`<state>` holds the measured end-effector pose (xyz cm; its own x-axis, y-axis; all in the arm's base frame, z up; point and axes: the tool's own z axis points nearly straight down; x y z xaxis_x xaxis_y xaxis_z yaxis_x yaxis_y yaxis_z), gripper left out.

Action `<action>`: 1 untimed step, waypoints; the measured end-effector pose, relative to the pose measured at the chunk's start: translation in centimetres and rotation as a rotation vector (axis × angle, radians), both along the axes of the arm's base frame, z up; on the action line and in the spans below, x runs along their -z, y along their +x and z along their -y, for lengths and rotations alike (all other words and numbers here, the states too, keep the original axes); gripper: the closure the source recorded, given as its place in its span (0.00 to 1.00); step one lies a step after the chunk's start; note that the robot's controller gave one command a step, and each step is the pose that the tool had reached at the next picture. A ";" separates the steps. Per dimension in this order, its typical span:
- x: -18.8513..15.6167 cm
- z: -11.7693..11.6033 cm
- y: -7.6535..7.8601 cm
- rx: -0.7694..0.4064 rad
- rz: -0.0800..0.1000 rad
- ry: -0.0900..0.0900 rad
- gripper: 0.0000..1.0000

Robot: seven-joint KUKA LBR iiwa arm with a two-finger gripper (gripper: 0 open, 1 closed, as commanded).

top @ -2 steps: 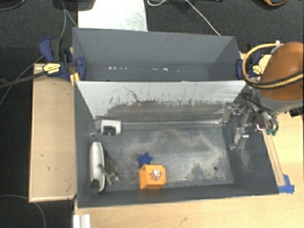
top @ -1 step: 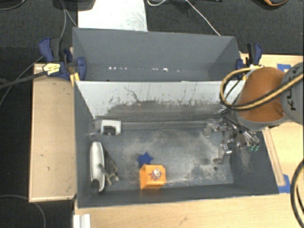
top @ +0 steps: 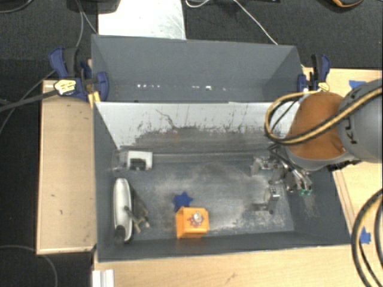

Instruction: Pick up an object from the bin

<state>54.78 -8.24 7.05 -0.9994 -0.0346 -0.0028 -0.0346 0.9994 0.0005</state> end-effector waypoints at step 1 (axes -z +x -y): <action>0.0 -7.3 1.5 -0.048 0.012 0.002 0.00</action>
Offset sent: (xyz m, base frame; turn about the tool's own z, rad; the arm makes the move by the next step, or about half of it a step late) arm -0.0314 0.0916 -0.0005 0.0178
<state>56.27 -0.96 7.07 -0.9965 -0.0820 -0.0152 -0.0821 0.9966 0.0022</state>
